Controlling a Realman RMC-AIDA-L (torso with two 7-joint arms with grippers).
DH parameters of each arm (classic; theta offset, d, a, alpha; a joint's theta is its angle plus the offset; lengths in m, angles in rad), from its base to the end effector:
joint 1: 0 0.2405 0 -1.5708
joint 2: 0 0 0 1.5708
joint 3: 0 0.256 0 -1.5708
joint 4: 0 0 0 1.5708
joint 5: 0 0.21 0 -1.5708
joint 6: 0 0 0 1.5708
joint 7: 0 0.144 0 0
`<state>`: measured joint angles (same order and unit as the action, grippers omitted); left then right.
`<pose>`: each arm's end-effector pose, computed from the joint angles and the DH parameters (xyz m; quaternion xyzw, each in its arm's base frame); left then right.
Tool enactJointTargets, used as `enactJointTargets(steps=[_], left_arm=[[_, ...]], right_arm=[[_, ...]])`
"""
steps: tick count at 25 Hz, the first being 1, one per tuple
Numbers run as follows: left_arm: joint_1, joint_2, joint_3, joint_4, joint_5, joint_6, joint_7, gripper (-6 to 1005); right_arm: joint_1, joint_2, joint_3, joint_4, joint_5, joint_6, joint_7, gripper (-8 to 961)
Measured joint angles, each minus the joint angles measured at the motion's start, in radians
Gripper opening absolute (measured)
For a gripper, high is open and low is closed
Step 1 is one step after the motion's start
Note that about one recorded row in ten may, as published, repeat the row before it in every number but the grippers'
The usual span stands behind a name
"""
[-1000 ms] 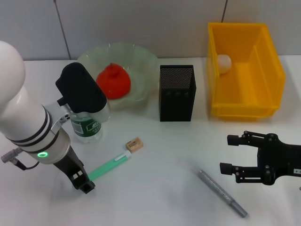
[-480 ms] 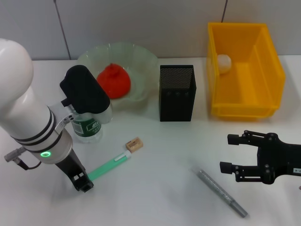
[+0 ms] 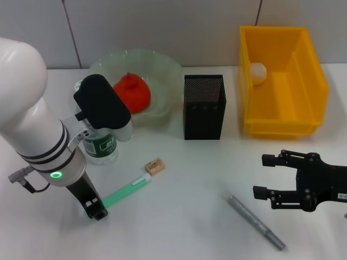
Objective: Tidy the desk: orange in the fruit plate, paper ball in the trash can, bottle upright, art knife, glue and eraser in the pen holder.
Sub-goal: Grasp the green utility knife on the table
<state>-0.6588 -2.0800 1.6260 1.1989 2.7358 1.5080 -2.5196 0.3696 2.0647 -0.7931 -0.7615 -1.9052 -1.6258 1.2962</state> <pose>-0.1980 0.3464 -0.0400 -0.9095 -0.2273 0.3159 0.1459 0.2854 0.2932 0.0142 -0.9453 0.1775 0.2363 0.1383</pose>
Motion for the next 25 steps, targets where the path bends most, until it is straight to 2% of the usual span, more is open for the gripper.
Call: enactJointTargets(steps=[25], left_arm=[[-0.025,0.0,0.002,-0.055,-0.003,-0.009,-0.008,308]], right_arm=[[0.014,0.001,-0.001,0.021,0.0,0.012,0.0,783]])
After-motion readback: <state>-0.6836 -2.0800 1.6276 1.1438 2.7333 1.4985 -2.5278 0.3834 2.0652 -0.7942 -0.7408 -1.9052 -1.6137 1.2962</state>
